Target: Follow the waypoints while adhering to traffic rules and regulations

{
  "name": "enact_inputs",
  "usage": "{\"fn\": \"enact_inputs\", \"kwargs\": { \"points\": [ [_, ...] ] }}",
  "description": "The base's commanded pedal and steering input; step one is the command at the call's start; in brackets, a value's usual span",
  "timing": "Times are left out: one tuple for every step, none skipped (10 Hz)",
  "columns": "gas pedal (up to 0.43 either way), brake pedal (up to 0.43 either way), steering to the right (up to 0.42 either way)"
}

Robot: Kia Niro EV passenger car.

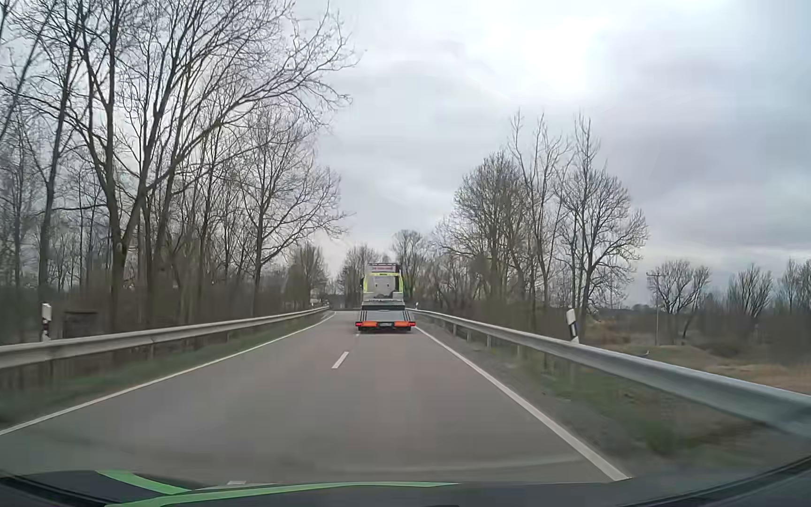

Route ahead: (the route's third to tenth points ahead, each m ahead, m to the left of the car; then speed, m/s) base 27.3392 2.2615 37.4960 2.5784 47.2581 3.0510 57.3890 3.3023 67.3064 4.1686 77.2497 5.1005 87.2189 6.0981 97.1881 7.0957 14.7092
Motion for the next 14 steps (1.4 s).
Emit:
{"fn": "enact_inputs", "kwargs": {
  "points": [
    [0.000,0.000,-0.005],
    [0.000,0.000,-0.004],
    [0.000,0.000,-0.005],
    [0.000,0.000,-0.005],
    [0.000,0.000,-0.005],
    [0.000,0.000,-0.005],
    [0.000,0.000,-0.006],
    [0.000,0.000,-0.007],
    [0.000,0.000,-0.008],
    [0.008,0.000,-0.008],
    [0.028,0.000,-0.008],
    [0.047,0.000,-0.008],
    [0.059,0.000,-0.007],
    [0.079,0.000,-0.008]
  ]
}}
